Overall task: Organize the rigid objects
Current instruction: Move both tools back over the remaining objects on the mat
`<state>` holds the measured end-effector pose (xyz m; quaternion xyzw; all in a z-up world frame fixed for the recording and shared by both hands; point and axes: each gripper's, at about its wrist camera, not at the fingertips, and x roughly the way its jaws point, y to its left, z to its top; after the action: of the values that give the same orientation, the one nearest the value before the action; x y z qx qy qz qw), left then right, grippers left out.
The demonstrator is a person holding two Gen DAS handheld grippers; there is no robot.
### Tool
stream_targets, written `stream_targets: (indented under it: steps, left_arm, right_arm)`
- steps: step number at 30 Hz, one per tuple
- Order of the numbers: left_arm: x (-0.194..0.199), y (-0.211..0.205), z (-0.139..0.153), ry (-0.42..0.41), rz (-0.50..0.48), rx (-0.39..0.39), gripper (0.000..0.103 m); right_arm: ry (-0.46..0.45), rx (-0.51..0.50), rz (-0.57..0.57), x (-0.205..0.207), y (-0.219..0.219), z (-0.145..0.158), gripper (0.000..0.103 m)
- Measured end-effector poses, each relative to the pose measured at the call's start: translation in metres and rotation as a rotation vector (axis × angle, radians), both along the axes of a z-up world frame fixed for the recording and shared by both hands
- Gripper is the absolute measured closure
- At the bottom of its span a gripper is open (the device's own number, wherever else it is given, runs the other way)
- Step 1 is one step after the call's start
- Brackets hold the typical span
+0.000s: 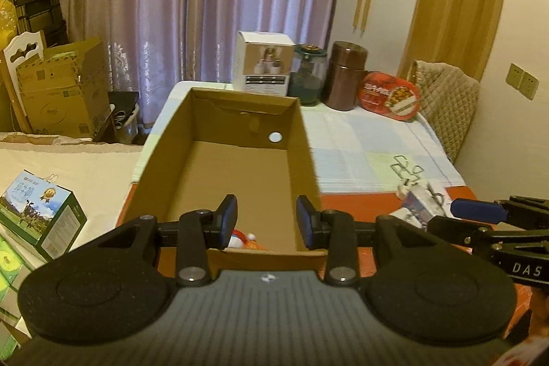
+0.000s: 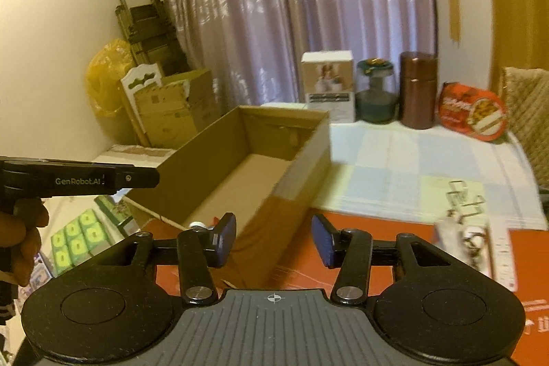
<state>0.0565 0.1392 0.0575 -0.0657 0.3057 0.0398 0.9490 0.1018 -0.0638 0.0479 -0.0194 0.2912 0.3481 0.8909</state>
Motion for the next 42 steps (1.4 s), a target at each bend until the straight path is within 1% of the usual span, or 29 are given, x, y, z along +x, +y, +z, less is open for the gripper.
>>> stream_targets:
  steps: [5,8,10,12,16,19,24,29,34,42]
  left_arm:
    - [-0.008,-0.026,0.004,-0.01,-0.034,-0.014,0.066]
    - [-0.012,-0.044,0.005,-0.018,-0.061,-0.013,0.06]
    - [-0.014,-0.056,0.004,-0.023,-0.083,-0.013,0.048]
    - [-0.016,-0.068,0.002,-0.028,-0.105,-0.017,0.038]
    - [-0.016,-0.09,-0.005,-0.021,-0.147,-0.027,0.031]
    - [-0.013,-0.108,-0.012,-0.017,-0.187,-0.032,0.027]
    - [-0.007,-0.132,-0.027,0.006,-0.235,-0.018,0.024]
    - [-0.003,-0.147,-0.04,0.018,-0.267,-0.01,0.024]
    - [0.004,-0.157,-0.05,0.037,-0.289,-0.001,0.024]
    - [0.016,-0.163,-0.062,0.063,-0.306,0.012,0.024]
  right_arm:
    - [-0.005,-0.005,-0.058,-0.011,-0.035,0.003,0.055]
    - [-0.009,-0.018,-0.109,-0.018,-0.058,0.001,0.053]
    - [-0.007,-0.024,-0.145,-0.021,-0.074,-0.001,0.049]
    - [0.0,-0.026,-0.178,-0.024,-0.091,-0.005,0.045]
    - [0.03,-0.028,-0.247,-0.029,-0.126,-0.015,0.04]
    - [0.044,-0.031,-0.287,-0.032,-0.145,-0.019,0.039]
    - [0.059,-0.028,-0.343,-0.033,-0.17,-0.024,0.038]
    - [0.061,-0.027,-0.373,-0.033,-0.184,-0.026,0.037]
    - [0.07,-0.024,-0.393,-0.029,-0.191,-0.029,0.037]
    - [0.079,-0.029,-0.392,-0.021,-0.193,-0.035,0.037]
